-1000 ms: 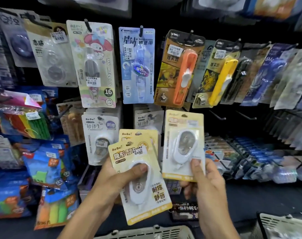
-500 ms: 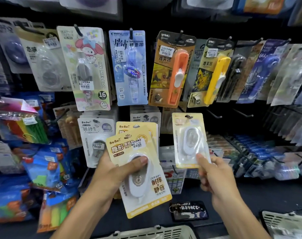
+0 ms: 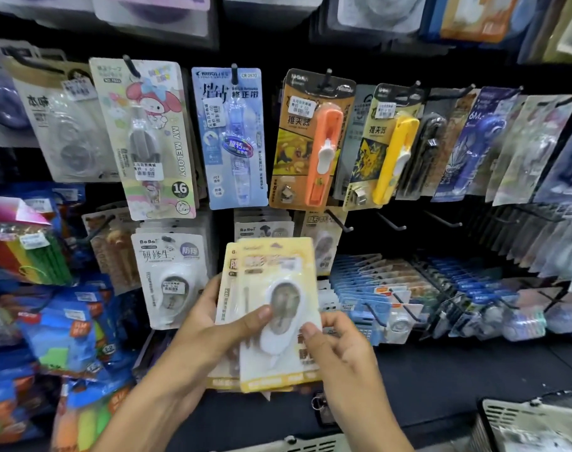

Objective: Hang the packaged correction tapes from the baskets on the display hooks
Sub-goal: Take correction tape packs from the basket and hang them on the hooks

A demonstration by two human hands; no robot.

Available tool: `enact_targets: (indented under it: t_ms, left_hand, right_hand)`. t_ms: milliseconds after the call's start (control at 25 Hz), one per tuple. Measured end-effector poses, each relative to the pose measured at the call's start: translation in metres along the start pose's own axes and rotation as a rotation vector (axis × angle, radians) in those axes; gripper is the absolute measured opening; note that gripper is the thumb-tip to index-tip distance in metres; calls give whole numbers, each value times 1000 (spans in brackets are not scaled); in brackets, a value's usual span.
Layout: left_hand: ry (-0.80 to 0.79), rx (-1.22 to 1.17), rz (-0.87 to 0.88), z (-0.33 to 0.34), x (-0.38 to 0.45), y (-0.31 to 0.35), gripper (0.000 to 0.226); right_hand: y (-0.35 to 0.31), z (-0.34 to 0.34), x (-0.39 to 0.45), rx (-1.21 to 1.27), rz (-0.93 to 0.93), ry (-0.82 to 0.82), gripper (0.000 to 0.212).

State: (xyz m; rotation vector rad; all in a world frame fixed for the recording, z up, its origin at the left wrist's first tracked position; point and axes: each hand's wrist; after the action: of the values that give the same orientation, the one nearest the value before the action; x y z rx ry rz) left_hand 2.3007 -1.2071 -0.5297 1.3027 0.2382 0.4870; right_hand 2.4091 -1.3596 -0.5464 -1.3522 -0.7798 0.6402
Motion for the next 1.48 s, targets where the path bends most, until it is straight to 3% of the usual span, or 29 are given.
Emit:
enact_targets:
  t_ms: [160, 440, 560, 680, 760, 880, 920, 1040, 1200, 1480]
  left_hand:
    - [37, -82, 0, -12, -2, 1, 65]
    - [139, -116, 71, -16, -3, 6, 59]
    - [151, -110, 91, -13, -4, 8, 62]
    - [195, -124, 118, -7, -5, 11, 64]
    - [245, -117, 123, -2, -5, 11, 67]
    - [257, -49, 93, 12, -3, 6, 73]
    - [242, -28, 81, 14, -4, 5, 74]
    - [155, -15, 65, 13, -8, 10, 69]
    - [219, -26, 61, 4, -7, 10, 28]
    - [346, -48, 69, -1, -2, 9, 35]
  right_hand:
    - [-5, -34, 6, -17, -37, 220, 14]
    - [-17, -79, 21, -263, -45, 353, 14]
    - [-13, -81, 26, -141, 35, 440, 14]
    - [-4, -71, 17, -69, 215, 397, 29]
    - [5, -53, 4, -184, 153, 288, 26]
    - [4, -8, -7, -202, 32, -16, 22]
    - [4, 3, -5, -215, 0, -25, 18]
    - [-3, 12, 4, -194, -36, 67, 11]
    - [-8, -7, 5, 32, -25, 107, 15]
    - [2, -75, 15, -86, -82, 521, 12]
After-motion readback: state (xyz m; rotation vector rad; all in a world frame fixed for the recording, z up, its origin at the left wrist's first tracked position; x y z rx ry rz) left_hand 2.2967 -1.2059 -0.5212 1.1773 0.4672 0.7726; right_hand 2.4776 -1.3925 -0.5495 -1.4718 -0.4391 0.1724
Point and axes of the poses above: each hand's wrist, its own x-axis towards the middle knuckle, its own z-axis out of the palm, y = z × x, and after that the axes turned 9 degrees about -y, right-handed
